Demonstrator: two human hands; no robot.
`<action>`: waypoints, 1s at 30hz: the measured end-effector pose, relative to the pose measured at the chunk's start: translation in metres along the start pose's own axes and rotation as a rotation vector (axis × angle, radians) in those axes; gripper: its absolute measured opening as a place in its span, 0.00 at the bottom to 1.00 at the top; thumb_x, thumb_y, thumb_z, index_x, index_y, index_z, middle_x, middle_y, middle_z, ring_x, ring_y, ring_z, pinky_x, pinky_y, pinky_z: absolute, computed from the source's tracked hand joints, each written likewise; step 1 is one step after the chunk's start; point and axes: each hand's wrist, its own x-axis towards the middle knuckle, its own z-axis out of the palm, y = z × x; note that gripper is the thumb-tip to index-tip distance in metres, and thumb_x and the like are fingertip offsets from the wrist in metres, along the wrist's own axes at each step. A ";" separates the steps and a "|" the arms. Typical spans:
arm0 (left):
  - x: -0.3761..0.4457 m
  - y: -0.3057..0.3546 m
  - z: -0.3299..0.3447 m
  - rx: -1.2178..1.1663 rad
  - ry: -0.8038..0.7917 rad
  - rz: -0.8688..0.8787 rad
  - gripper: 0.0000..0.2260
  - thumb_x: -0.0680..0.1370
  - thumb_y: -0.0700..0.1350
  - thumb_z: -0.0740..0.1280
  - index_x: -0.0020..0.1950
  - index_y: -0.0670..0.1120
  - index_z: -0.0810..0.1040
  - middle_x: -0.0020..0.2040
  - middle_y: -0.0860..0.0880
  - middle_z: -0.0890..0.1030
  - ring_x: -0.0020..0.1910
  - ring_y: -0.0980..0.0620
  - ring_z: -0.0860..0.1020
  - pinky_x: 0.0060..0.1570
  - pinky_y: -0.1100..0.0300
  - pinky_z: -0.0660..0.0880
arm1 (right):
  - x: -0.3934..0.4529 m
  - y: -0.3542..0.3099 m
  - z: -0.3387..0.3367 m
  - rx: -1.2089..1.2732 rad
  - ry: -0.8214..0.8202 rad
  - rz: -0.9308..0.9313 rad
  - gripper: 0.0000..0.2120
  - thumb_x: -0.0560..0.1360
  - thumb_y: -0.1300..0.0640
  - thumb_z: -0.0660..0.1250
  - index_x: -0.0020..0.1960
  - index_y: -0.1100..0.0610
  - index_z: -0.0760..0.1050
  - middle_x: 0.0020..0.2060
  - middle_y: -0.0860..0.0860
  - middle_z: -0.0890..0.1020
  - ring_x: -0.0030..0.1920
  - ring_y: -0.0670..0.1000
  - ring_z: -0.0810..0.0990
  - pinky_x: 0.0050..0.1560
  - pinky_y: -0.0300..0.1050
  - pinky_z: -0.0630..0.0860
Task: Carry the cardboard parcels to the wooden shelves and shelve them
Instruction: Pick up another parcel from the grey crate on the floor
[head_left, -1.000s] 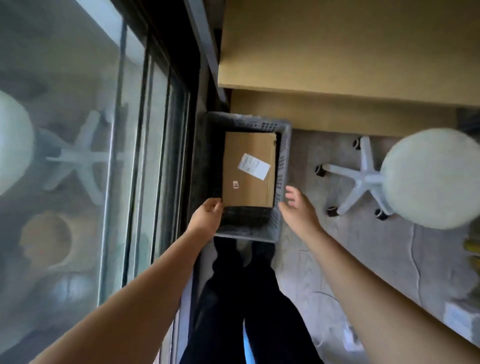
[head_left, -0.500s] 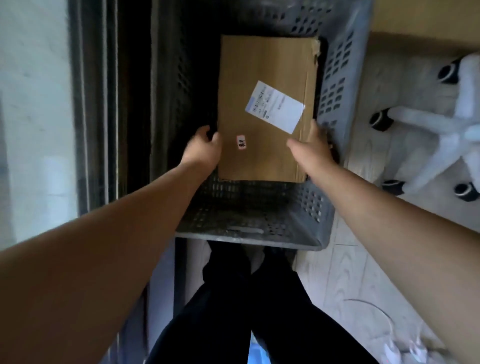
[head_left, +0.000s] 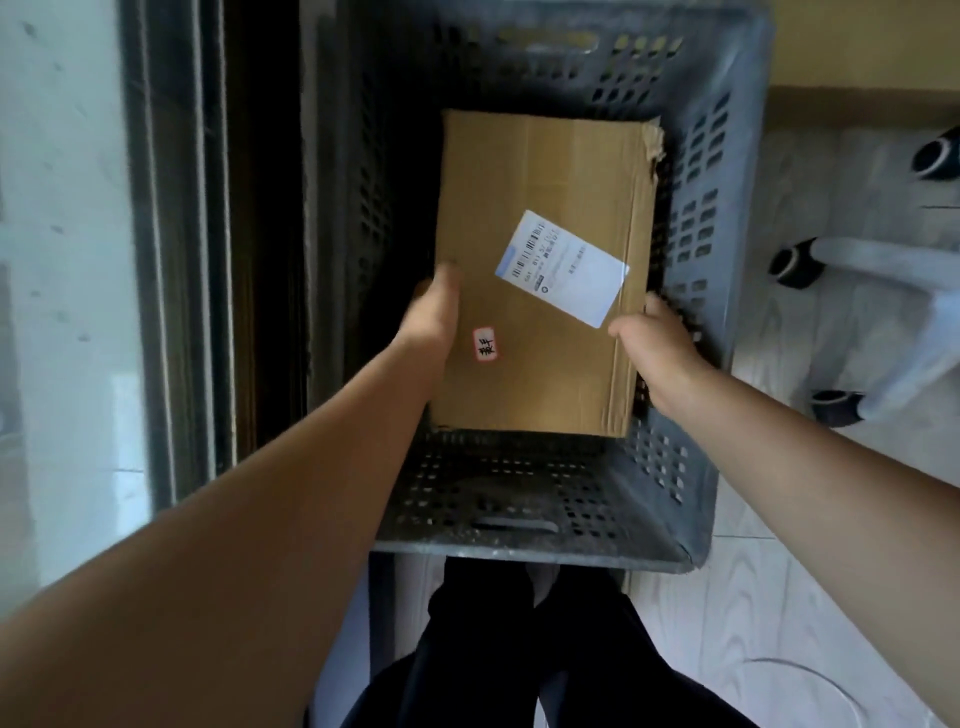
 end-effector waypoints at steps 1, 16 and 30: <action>-0.003 0.000 -0.004 -0.004 0.022 0.004 0.37 0.68 0.71 0.63 0.70 0.52 0.81 0.61 0.47 0.86 0.60 0.43 0.84 0.67 0.44 0.77 | -0.010 0.000 -0.004 0.010 -0.009 0.000 0.35 0.77 0.58 0.60 0.81 0.52 0.53 0.80 0.50 0.59 0.76 0.51 0.62 0.73 0.49 0.61; -0.255 0.068 -0.037 0.091 0.074 0.082 0.25 0.86 0.57 0.56 0.82 0.50 0.67 0.67 0.49 0.75 0.61 0.52 0.71 0.60 0.58 0.62 | -0.210 -0.049 -0.118 0.094 -0.060 -0.048 0.37 0.76 0.69 0.59 0.81 0.48 0.53 0.77 0.49 0.61 0.56 0.49 0.75 0.38 0.36 0.72; -0.538 0.145 -0.070 0.049 0.021 0.249 0.10 0.85 0.56 0.60 0.62 0.55 0.76 0.52 0.54 0.81 0.47 0.58 0.78 0.43 0.63 0.71 | -0.459 -0.124 -0.265 0.168 -0.127 -0.148 0.41 0.75 0.66 0.61 0.81 0.42 0.49 0.80 0.48 0.57 0.78 0.52 0.59 0.74 0.53 0.61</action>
